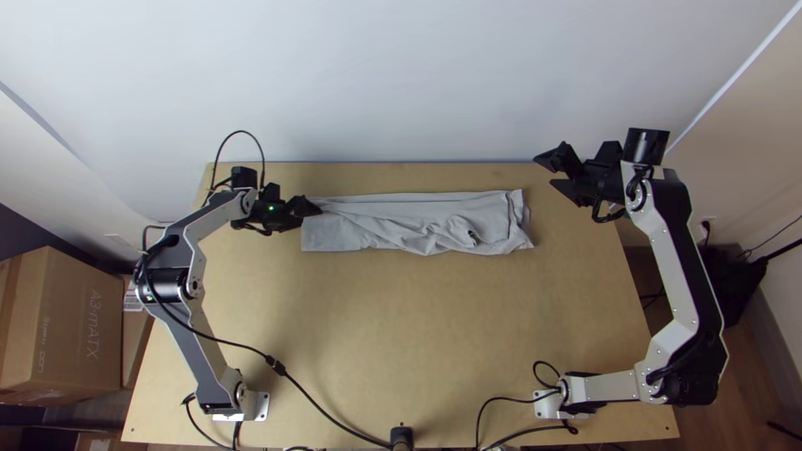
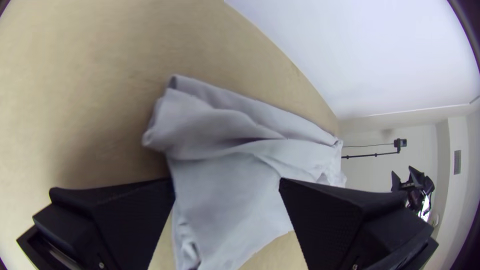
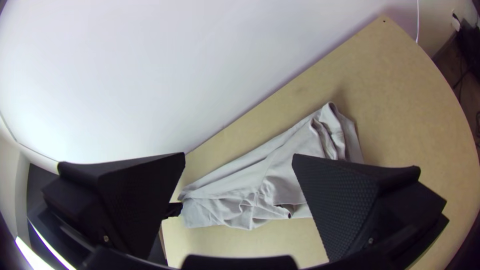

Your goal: Fold the t-shirt

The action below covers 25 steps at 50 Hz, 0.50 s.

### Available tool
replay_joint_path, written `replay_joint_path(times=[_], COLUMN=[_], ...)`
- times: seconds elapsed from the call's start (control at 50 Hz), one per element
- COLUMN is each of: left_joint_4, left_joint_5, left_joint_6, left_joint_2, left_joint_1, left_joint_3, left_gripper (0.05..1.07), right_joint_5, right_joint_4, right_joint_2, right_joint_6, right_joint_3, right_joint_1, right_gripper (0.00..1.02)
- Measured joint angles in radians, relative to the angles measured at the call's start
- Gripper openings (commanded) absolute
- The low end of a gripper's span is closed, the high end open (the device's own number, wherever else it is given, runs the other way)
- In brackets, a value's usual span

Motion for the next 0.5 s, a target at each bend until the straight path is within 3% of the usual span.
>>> replay_joint_path(times=[0.3, 0.34, 0.38, 0.44, 0.5], left_joint_4=[0.040, 0.043, 0.049, 0.051, 0.051], left_joint_5=[-0.145, -0.169, -0.191, -0.212, -0.217], left_joint_6=[-0.061, -0.062, -0.063, -0.068, -0.071], left_joint_2=[0.047, 0.047, 0.047, 0.048, 0.052], left_joint_1=[-0.184, -0.209, -0.229, -0.251, -0.259], left_joint_3=[0.098, 0.101, 0.101, 0.100, 0.093], left_gripper=[0.99, 0.83, 0.60, 0.10, 0.08], right_joint_5=[0.000, 0.000, 0.000, 0.001, 0.001], right_joint_4=[0.000, 0.000, 0.000, 0.000, 0.000], right_joint_2=[-0.024, -0.026, -0.026, -0.028, -0.030], right_joint_6=[0.010, 0.010, 0.010, 0.010, 0.010], right_joint_3=[0.000, 0.000, 0.000, 0.000, 0.000], right_joint_1=[0.001, 0.001, 0.001, 0.001, 0.001], right_gripper=[0.98, 0.98, 0.98, 0.98, 0.98])
